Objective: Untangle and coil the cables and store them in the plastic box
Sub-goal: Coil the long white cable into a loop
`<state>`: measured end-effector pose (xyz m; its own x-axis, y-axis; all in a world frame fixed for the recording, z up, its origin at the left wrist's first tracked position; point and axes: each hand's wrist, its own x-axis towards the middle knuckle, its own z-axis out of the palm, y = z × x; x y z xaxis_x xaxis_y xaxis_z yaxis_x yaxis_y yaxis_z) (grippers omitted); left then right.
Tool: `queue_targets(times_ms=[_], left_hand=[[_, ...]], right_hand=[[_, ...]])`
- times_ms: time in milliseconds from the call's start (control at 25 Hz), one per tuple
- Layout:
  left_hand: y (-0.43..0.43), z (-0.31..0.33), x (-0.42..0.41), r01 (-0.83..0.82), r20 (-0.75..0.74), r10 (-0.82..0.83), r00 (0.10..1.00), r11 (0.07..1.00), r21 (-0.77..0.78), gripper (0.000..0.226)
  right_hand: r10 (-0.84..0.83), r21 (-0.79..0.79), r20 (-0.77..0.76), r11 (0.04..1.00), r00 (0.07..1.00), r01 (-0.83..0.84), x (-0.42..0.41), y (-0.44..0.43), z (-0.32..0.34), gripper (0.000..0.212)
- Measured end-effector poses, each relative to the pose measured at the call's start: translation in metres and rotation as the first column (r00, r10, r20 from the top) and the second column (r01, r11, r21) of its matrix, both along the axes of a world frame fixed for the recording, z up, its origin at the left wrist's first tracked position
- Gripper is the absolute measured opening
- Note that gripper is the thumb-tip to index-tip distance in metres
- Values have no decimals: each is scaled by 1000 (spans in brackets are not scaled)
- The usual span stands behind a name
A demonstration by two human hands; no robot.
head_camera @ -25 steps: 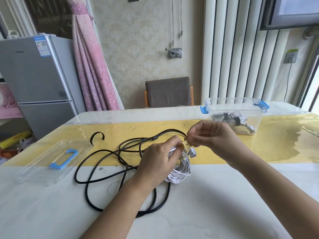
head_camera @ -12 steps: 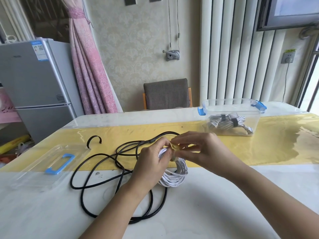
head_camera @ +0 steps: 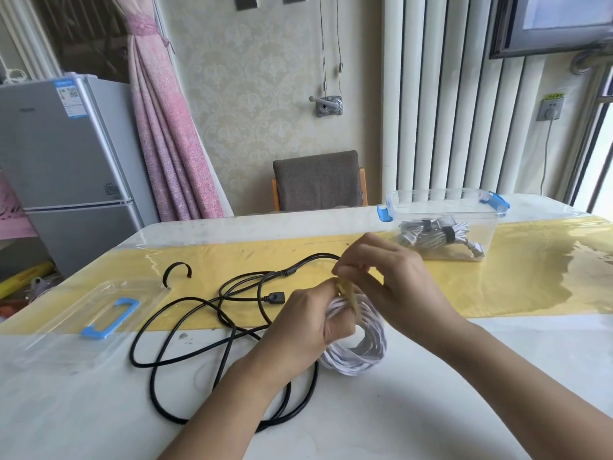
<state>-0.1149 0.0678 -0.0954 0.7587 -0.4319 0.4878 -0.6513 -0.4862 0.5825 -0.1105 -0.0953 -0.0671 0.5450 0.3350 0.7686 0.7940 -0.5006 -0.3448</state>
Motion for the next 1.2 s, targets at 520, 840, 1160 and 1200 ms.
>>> queue_targets(times_ms=[520, 840, 1160, 1200], left_hand=[[-1, -6, 4, -65, -126, 55, 991, 995, -76, 26], [4, -3, 14, -7, -384, -166, 908, 912, -411, 38], [-2, 3, -1, -10, -199, -20, 980, 988, -152, 18], [-4, 1, -3, -29, -162, 11, 987, 994, -109, 13]], right_hand=[[274, 313, -647, 946, 712, -79, 7, -12, 3, 16], [44, -51, -30, 998, 999, -46, -2, -1, 1, 6], [-12, -63, 119, 998, 993, 20, -11, 4, 0, 13], [-13, -9, 43, 1000, 999, 14, -10, 1, 1, 14]])
